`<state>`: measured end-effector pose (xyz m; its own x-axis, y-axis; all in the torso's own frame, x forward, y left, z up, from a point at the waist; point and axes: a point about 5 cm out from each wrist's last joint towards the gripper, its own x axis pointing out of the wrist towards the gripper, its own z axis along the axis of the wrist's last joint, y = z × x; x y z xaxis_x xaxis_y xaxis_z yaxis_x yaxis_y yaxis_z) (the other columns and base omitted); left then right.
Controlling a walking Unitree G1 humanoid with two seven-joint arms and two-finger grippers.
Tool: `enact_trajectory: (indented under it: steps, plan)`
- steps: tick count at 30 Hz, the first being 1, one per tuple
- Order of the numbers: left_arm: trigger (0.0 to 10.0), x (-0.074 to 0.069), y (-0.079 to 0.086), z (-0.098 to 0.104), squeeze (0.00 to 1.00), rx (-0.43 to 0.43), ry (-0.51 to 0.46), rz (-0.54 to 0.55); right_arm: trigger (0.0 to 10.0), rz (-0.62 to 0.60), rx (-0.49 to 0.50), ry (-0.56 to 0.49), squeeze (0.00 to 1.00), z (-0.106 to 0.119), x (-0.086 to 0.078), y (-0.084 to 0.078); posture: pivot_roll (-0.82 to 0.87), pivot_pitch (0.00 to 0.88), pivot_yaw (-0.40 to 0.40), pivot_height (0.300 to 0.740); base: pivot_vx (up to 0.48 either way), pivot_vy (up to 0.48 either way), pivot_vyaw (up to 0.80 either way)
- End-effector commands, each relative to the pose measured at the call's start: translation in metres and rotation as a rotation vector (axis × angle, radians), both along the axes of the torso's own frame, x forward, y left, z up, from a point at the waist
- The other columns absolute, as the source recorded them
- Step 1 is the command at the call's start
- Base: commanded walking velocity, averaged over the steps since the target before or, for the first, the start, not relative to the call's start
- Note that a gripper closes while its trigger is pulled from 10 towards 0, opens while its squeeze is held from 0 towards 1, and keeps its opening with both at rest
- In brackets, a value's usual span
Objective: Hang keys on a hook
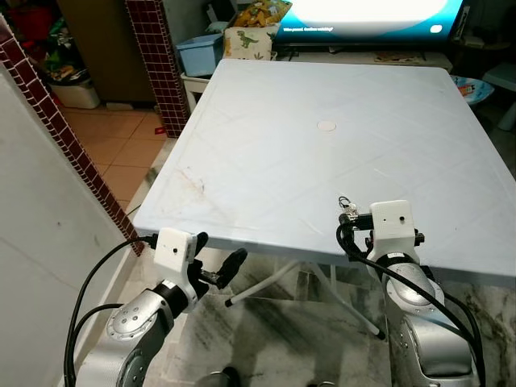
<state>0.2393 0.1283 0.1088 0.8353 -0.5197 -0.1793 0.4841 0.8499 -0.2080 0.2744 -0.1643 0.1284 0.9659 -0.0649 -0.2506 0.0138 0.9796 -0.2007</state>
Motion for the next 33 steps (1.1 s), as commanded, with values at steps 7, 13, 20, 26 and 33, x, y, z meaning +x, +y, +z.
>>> enact_trajectory:
  steps: [7, 13, 20, 26, 33]
  plan:
    - [10.0, 0.0021, -0.0043, 0.0107, 0.00, -0.010, -0.040, -0.065, 10.0, -0.002, 0.023, 0.016, 0.00, 0.0010, 0.0067, -0.0005, 0.01, 0.120, 0.073, 0.740, 0.036, 0.000, 0.00]
    - [10.0, 0.0015, -0.0028, 0.0115, 0.00, -0.016, -0.042, -0.066, 10.0, 0.007, 0.029, 0.017, 0.00, 0.0000, 0.0066, 0.0031, 0.01, 0.121, 0.077, 0.740, 0.412, 0.000, 0.00]
    - [10.0, -0.0019, -0.0039, 0.0090, 0.00, -0.019, -0.023, -0.086, 10.0, 0.001, 0.024, 0.015, 0.00, -0.0004, 0.0069, 0.0034, 0.01, 0.121, 0.077, 0.740, 0.152, 0.000, 0.00]
    - [10.0, -0.0013, -0.0062, 0.0097, 0.00, -0.028, -0.028, -0.089, 10.0, -0.011, 0.013, 0.008, 0.00, 0.0011, 0.0085, 0.0024, 0.01, 0.122, 0.077, 0.740, 0.000, 0.000, 0.00]
    - [10.0, -0.0002, -0.0085, 0.0102, 0.00, -0.041, -0.028, -0.096, 10.0, -0.024, -0.026, 0.015, 0.00, 0.0011, 0.0094, 0.0001, 0.01, 0.122, 0.076, 0.740, 0.000, 0.000, -0.55]
